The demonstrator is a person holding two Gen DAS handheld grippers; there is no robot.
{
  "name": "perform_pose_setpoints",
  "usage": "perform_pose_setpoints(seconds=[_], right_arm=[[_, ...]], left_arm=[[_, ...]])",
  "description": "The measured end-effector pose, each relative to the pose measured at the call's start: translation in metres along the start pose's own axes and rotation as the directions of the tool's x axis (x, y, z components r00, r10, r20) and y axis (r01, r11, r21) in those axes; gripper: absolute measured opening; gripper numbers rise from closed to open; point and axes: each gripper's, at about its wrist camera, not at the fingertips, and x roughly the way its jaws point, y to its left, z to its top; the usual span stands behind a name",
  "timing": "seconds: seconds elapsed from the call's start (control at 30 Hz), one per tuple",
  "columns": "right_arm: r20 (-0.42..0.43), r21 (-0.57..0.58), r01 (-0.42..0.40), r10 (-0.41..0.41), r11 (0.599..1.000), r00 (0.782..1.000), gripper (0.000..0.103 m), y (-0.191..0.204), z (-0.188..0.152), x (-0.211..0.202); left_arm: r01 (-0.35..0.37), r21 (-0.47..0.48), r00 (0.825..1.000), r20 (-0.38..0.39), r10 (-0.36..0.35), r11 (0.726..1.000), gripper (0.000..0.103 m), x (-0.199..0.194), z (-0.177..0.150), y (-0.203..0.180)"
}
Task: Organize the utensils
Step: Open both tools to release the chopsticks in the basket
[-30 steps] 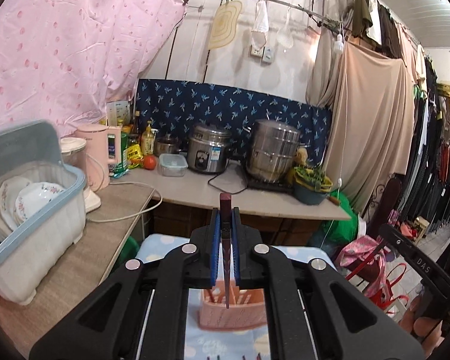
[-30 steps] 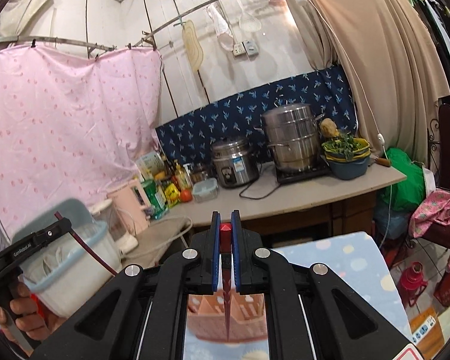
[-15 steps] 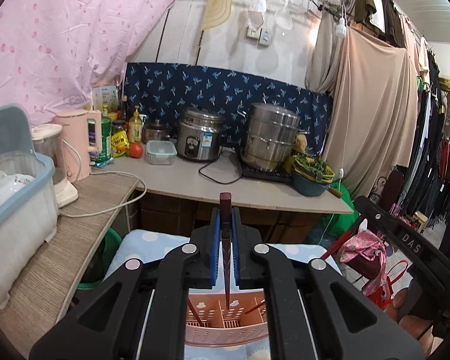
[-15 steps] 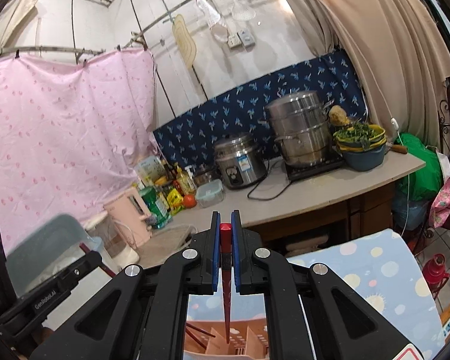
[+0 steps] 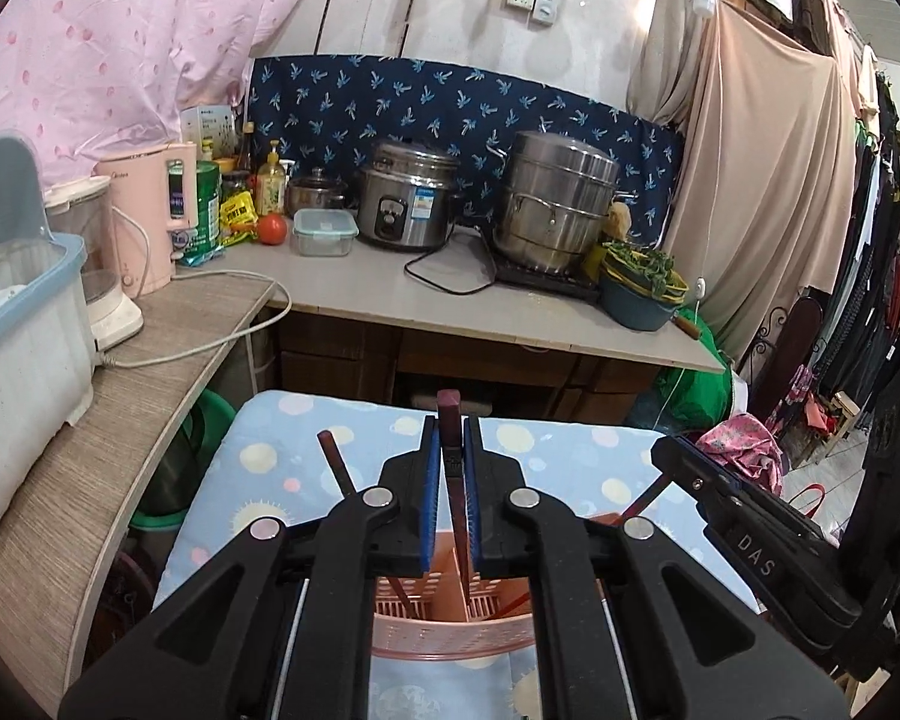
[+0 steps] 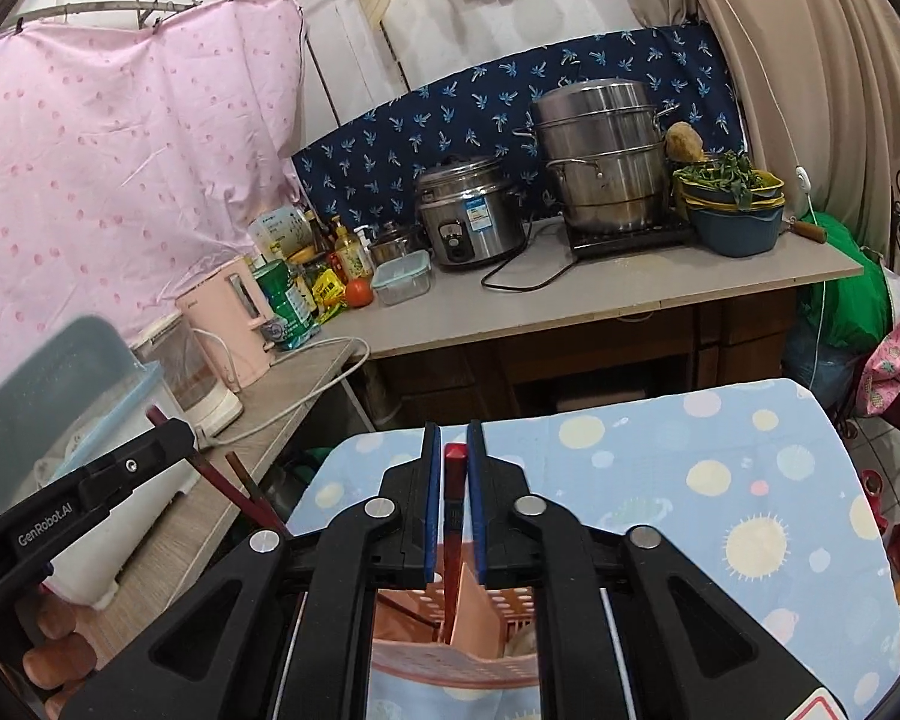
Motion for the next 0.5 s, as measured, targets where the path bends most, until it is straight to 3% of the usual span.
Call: perform_pose_setpoints(seconds=[0.07,0.1,0.17,0.2,0.5], right_arm=[[0.001,0.012,0.001,-0.001,1.0,1.0,0.03,-0.002,-0.001,-0.003],[0.006,0.017,0.0,0.0,1.0,1.0,0.032,-0.002,-0.002,-0.006],[0.01,0.015,0.003,-0.004,1.0,1.0,0.032,-0.003,-0.002,-0.01],[0.011,0.014,0.003,-0.003,1.0,1.0,0.032,-0.004,-0.002,-0.013],[0.013,0.005,0.0,0.0,1.0,1.0,0.036,-0.004,-0.017,-0.052]], left_arm=[[-0.021,-0.001,1.0,0.007,0.021,1.0,0.01,-0.002,-0.003,0.001],[-0.029,0.003,1.0,0.009,0.029,1.0,0.013,-0.003,-0.004,0.001],[-0.037,0.002,0.999,0.013,0.037,0.999,0.032,-0.007,-0.005,0.003],[-0.042,-0.001,0.999,0.019,0.042,0.999,0.035,-0.01,-0.006,0.004],[-0.073,0.022,0.997,0.022,0.072,0.997,0.04,-0.04,-0.018,0.009]])
